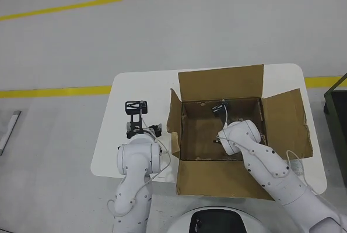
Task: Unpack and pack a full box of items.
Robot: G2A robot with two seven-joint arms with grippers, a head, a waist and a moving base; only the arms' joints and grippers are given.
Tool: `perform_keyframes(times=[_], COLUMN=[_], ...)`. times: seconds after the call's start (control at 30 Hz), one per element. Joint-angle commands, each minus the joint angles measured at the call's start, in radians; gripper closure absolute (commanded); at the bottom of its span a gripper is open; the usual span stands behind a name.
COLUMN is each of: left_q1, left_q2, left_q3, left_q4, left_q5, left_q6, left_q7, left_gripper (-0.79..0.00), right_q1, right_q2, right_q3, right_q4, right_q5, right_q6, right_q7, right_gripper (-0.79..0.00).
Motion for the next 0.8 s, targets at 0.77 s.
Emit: perform_keyframes(times=[0.77], left_q1=[0.000], left_q2=[0.000], left_q3=[0.000], left_q4=[0.000], left_q5=[0.000], left_q6=[0.000], left_q7=[0.000], left_gripper=[-0.785], right_q1=[0.003], right_q2=[-0.036], right_q3=[0.040], right_q4=[0.070], right_q5=[-0.025], right_q6=[0.029], right_q7=[-0.004], right_gripper=[-0.336])
